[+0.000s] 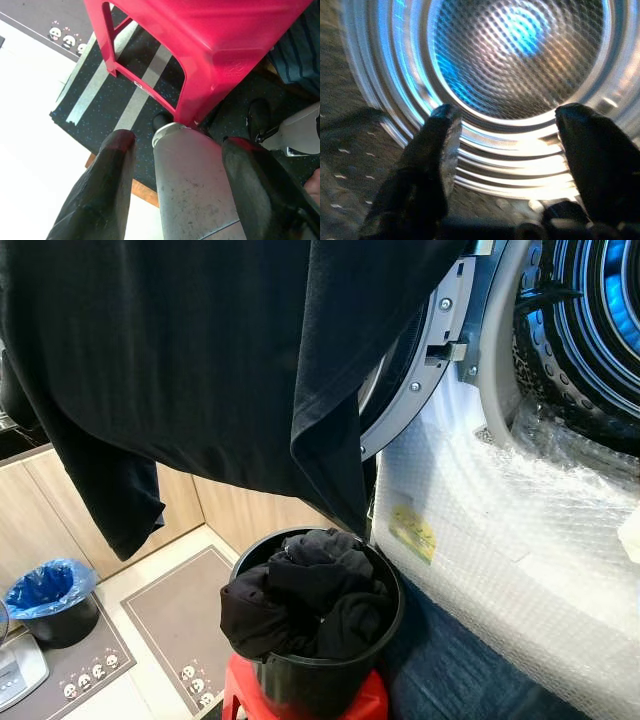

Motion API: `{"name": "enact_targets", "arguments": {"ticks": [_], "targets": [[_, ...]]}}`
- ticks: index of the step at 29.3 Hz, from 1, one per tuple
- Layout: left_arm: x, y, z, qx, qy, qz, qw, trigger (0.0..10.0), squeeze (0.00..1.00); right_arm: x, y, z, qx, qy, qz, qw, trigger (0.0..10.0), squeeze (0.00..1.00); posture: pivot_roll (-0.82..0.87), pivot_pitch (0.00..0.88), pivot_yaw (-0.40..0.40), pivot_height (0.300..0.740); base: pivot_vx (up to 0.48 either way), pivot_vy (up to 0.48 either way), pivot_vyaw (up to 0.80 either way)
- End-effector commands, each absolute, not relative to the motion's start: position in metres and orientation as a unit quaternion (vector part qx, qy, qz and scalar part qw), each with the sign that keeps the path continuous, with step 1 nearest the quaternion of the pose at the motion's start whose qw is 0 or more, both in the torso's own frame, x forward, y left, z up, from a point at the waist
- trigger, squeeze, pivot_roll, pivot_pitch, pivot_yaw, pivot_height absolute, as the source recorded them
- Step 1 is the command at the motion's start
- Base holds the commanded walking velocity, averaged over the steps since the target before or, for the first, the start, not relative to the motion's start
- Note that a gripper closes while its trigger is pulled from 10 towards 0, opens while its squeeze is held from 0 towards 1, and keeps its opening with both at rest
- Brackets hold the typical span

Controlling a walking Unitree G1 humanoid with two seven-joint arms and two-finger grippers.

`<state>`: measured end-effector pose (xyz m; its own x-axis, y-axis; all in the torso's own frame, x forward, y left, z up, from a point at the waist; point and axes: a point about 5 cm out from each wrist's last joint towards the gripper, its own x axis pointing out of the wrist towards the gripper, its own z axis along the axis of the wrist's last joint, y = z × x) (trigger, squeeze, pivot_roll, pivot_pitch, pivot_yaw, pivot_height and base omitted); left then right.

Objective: Clothes washing

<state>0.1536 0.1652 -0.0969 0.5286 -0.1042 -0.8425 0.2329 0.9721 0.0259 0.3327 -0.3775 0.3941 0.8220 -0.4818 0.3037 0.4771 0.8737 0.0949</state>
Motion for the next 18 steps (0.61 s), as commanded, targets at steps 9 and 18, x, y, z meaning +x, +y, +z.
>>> {"name": "enact_targets", "arguments": {"ticks": [9, 18], "targets": [[0.135, 0.167, -0.104, 0.068, 0.511, -0.105, 0.850, 10.0, 0.00, 0.311, -0.364, 0.394, 0.037, -0.250, -0.133, 0.958, 10.0, 0.00, -0.08, 0.000, 0.020, 0.740, 0.000, 0.000, 0.00], [0.138, 0.168, -0.104, 0.077, 0.511, -0.106, 0.850, 10.0, 0.00, 0.281, -0.320, 0.382, 0.062, -0.351, 0.005, 0.934, 10.0, 0.00, -0.09, 0.000, 0.029, 0.740, 0.000, 0.000, 0.00]]}}
